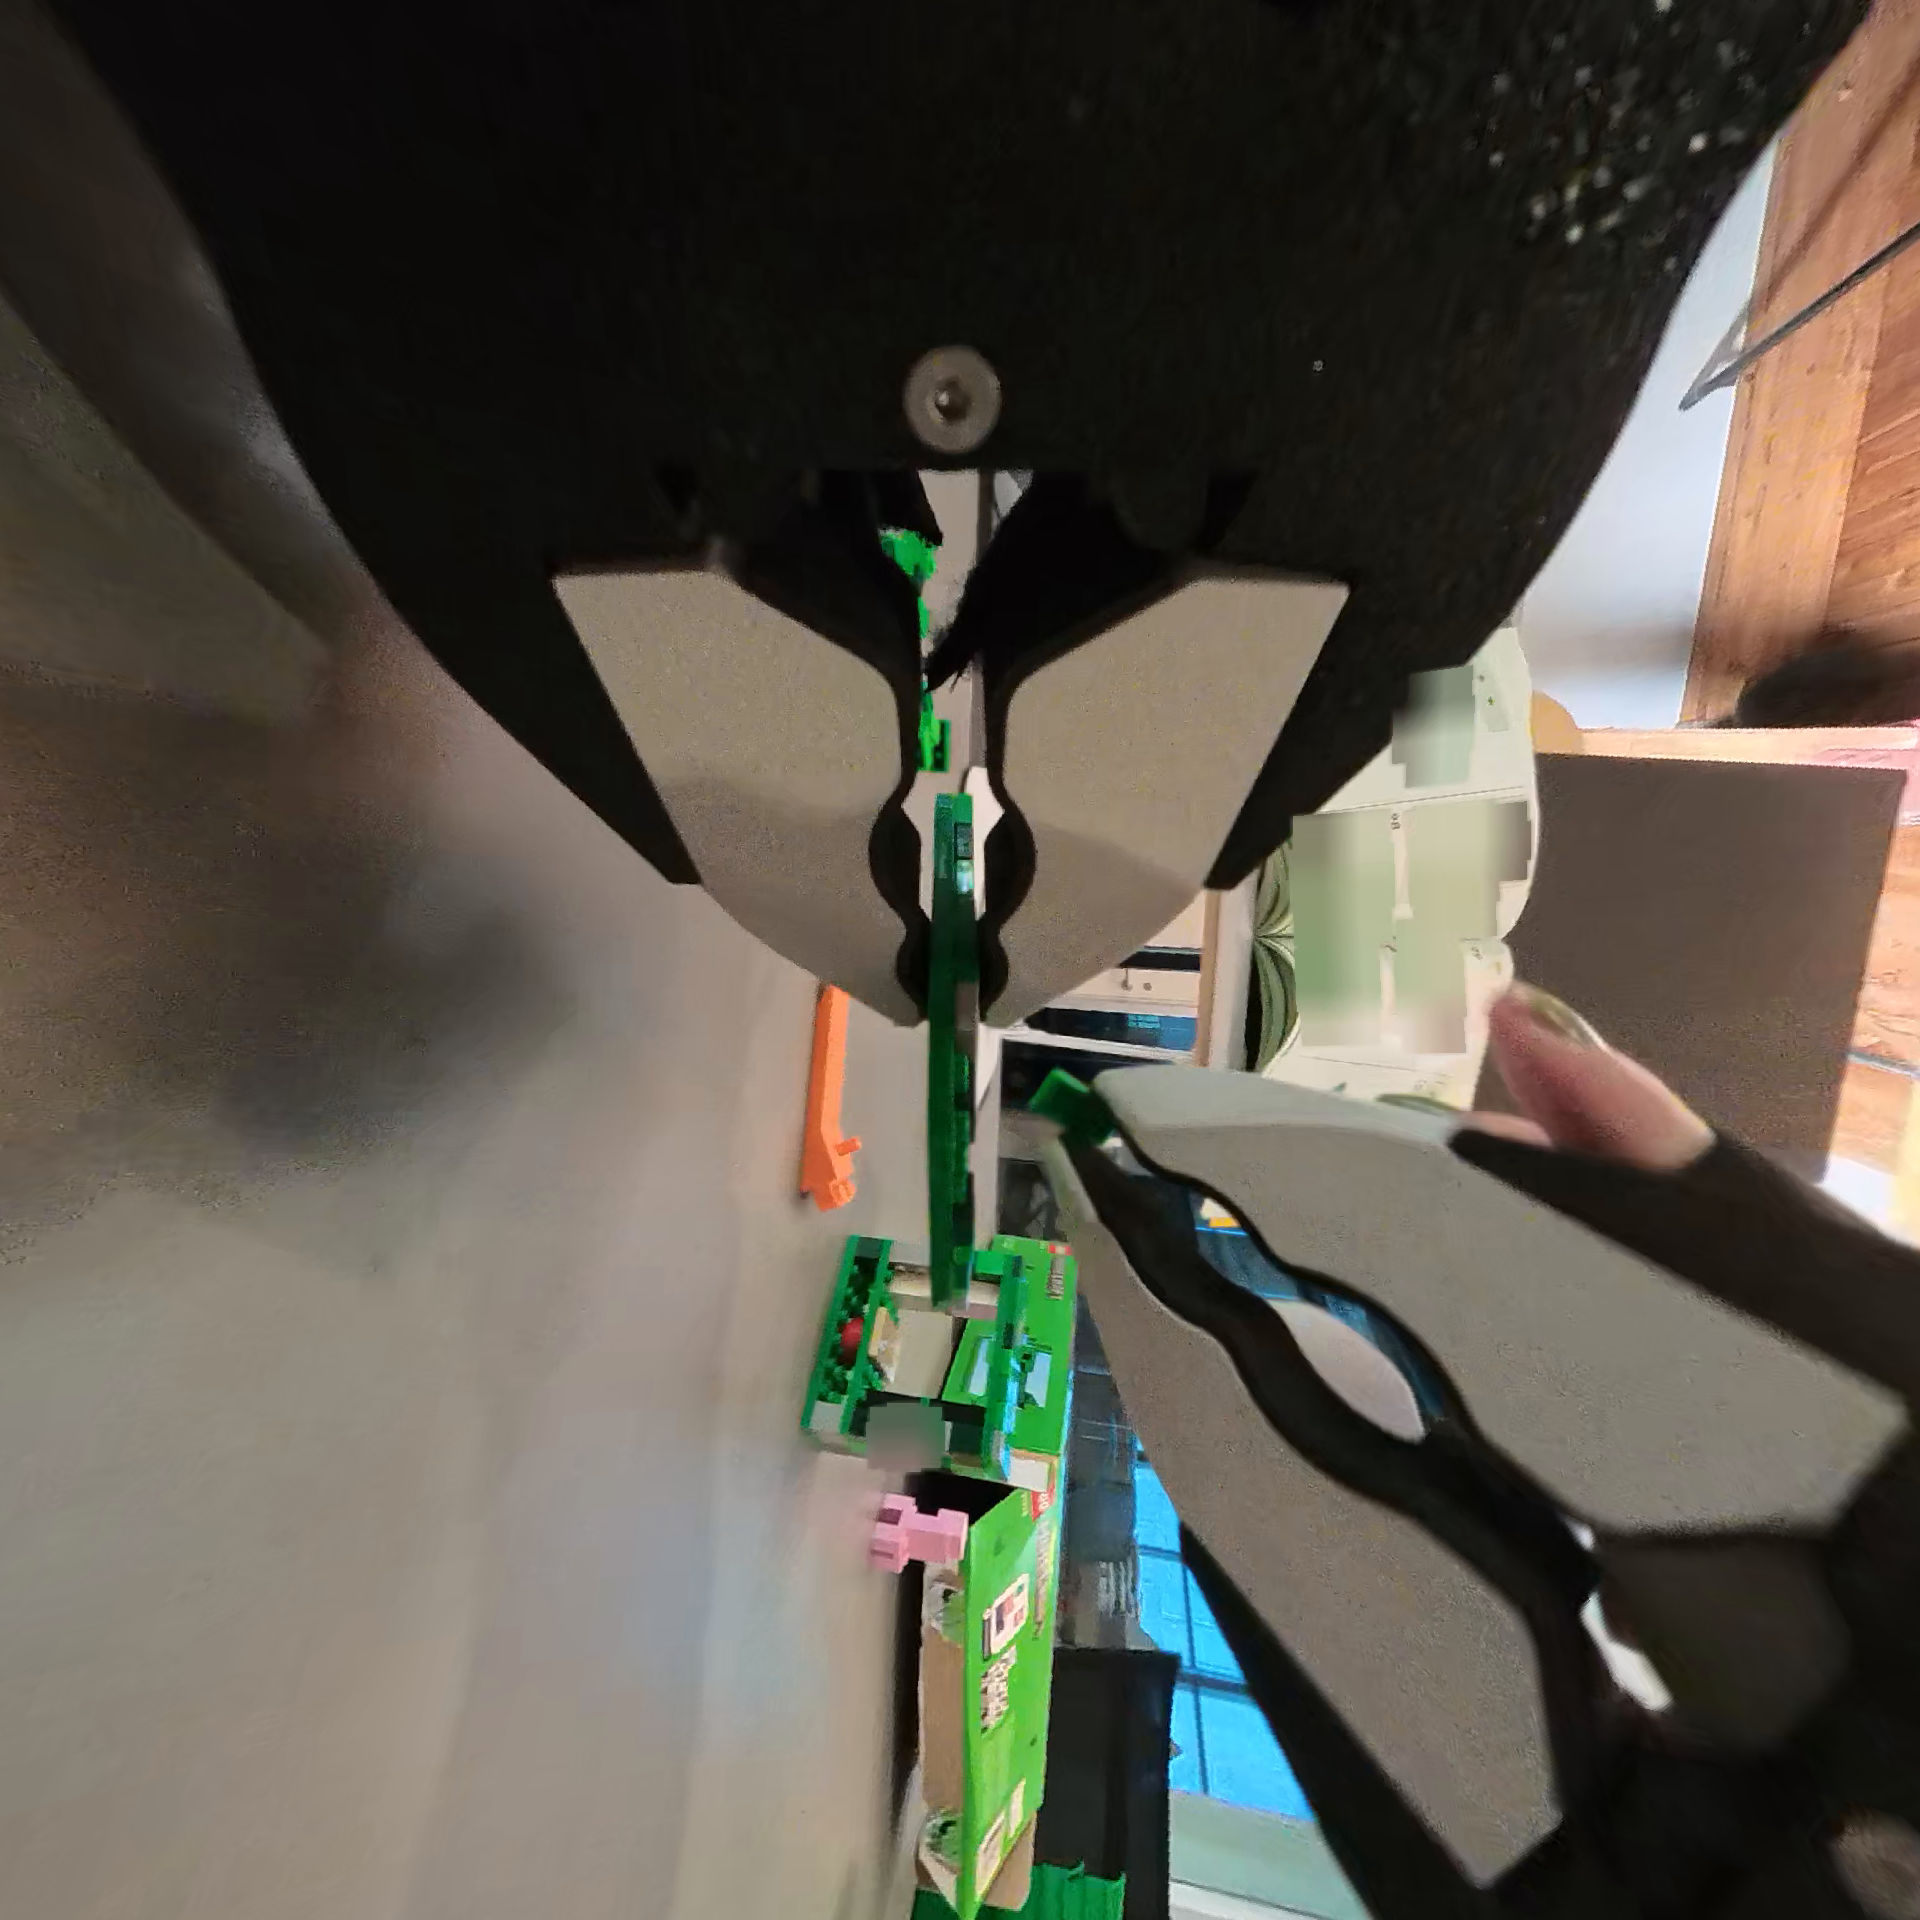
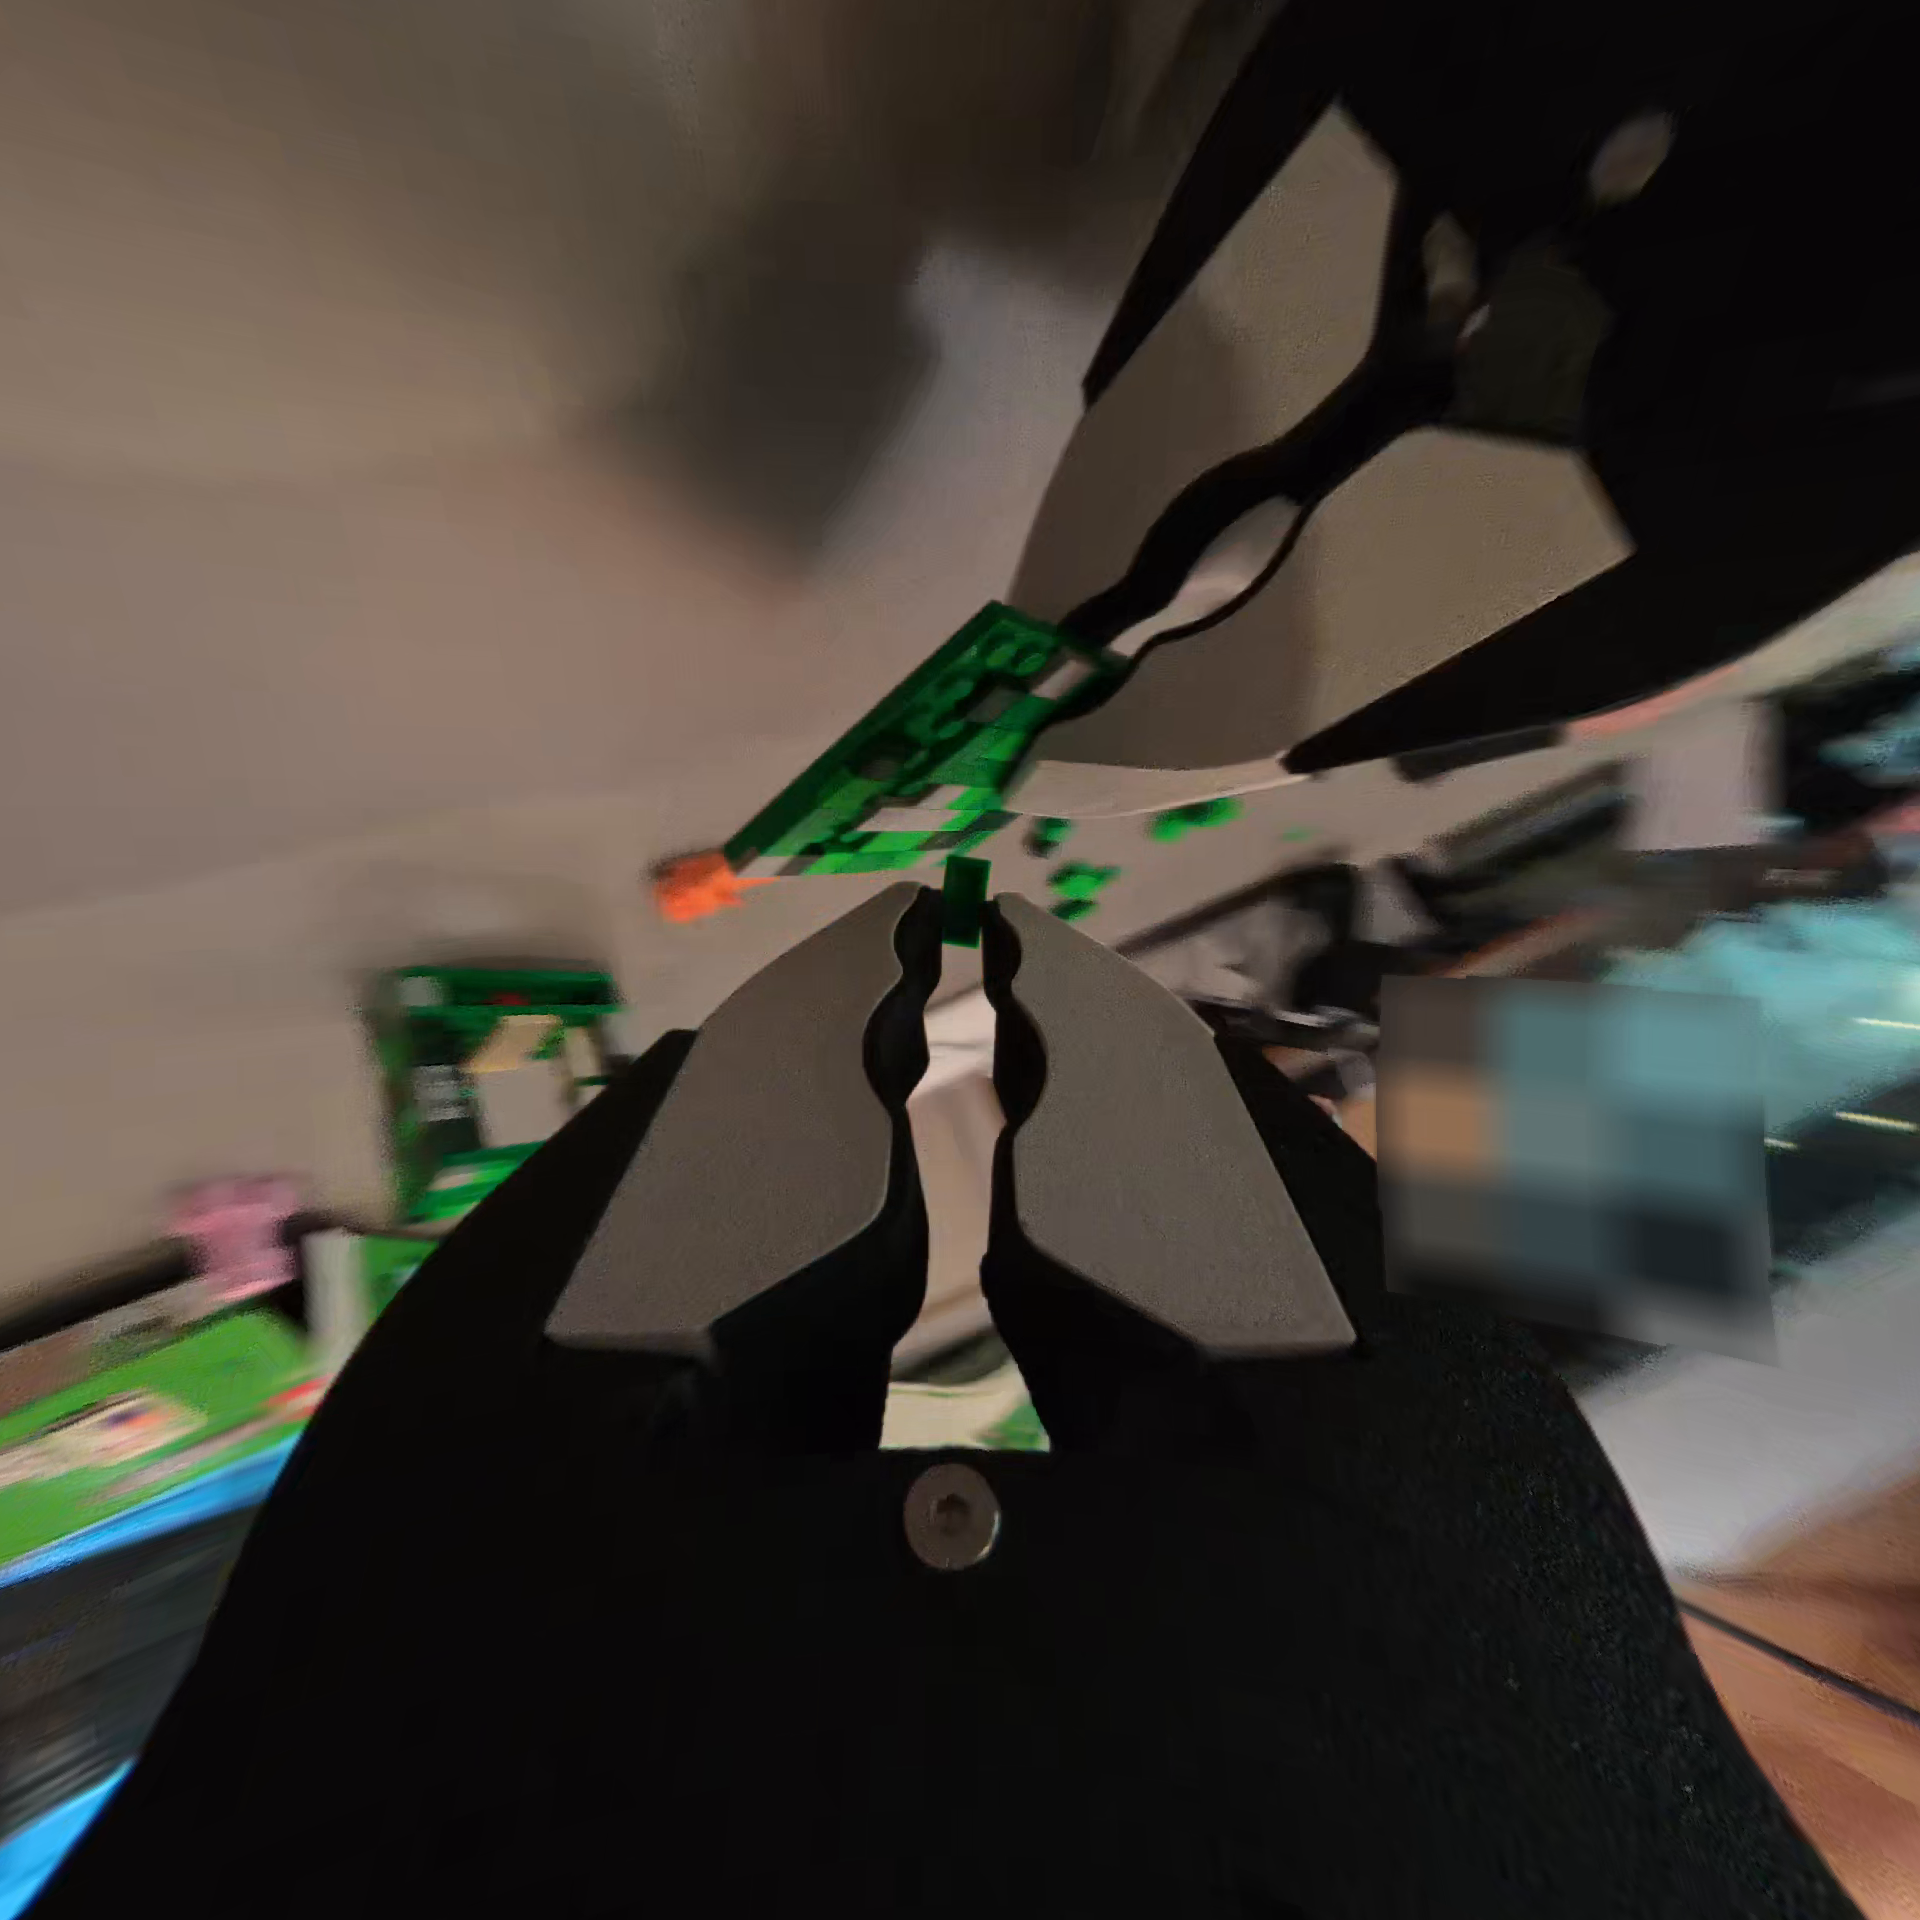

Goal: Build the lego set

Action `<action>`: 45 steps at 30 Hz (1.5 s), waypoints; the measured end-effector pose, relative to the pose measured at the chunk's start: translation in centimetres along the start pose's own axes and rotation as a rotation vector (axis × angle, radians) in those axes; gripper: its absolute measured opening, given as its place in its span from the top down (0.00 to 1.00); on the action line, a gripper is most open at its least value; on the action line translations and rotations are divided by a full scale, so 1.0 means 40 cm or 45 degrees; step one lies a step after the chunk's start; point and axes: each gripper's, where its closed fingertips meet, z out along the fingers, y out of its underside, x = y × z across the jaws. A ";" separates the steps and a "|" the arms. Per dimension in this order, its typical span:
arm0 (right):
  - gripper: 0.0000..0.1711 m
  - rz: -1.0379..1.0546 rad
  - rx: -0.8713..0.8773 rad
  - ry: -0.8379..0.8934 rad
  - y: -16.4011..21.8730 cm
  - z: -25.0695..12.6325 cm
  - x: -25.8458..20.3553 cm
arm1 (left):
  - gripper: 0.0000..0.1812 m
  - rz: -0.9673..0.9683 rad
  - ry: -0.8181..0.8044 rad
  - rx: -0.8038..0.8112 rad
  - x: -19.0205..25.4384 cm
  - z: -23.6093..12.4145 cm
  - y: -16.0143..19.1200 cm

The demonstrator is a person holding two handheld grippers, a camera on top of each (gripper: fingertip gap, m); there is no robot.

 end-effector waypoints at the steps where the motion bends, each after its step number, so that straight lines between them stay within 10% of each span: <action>1: 0.96 -0.091 -0.006 0.130 0.000 -0.009 0.008 | 0.97 0.003 -0.009 0.009 -0.004 -0.001 -0.003; 13: 0.96 -0.770 -0.139 1.032 -0.047 -0.085 -0.009 | 0.97 -0.038 -0.012 0.228 -0.007 -0.017 -0.073; 38: 0.89 -0.900 -0.183 1.034 -0.059 -0.081 -0.035 | 0.97 -0.053 -0.029 0.193 -0.016 -0.015 -0.056; 45: 0.85 -0.461 -0.161 0.962 0.020 -0.096 -0.047 | 0.97 -0.039 -0.046 0.183 -0.022 -0.017 -0.051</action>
